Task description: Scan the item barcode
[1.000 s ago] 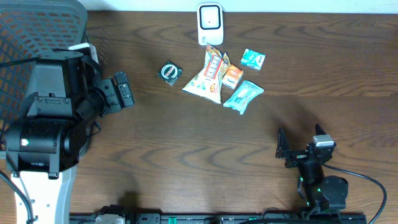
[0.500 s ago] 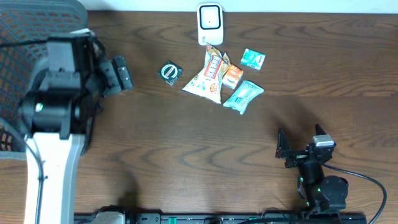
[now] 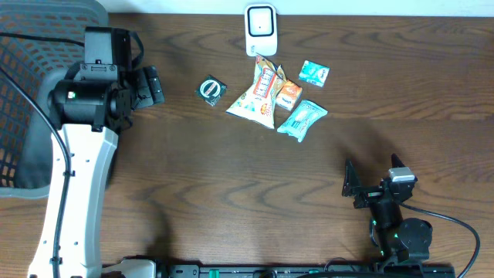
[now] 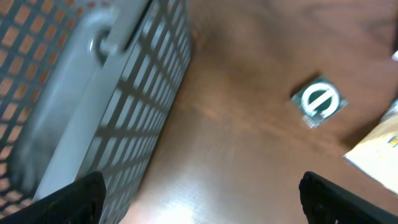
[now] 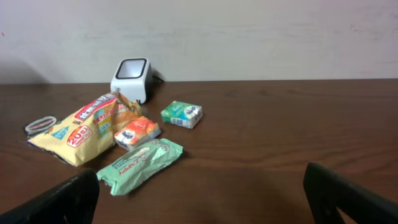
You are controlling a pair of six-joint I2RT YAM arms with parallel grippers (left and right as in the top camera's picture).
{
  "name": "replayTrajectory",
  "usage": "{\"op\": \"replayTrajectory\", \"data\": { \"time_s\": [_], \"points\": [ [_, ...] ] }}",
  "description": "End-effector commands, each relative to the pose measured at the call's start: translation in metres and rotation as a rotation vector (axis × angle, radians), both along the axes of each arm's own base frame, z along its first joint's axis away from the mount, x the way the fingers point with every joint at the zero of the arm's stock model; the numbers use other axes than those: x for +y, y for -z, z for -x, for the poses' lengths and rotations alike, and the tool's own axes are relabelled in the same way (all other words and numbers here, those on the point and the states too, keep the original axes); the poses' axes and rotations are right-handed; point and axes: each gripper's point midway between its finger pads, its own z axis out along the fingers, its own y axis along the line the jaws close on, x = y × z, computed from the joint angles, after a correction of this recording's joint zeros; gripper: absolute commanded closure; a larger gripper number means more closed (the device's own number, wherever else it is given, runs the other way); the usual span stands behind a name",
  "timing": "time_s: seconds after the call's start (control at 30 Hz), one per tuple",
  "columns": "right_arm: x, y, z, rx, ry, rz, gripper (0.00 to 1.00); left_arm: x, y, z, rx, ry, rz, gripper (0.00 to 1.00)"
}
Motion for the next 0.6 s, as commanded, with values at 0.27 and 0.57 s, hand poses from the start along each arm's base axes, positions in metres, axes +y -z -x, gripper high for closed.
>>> {"op": "replayTrajectory", "data": {
  "time_s": [0.27,0.57],
  "points": [
    [-0.001,0.001,0.000,0.000,0.006,0.012,0.01,0.013,0.007,0.028,0.110,-0.038,-0.054,0.02],
    [-0.001,0.001,0.000,0.000,0.006,0.012,0.01,0.013,0.007,0.028,0.110,-0.038,-0.054,0.02]
  ]
}}
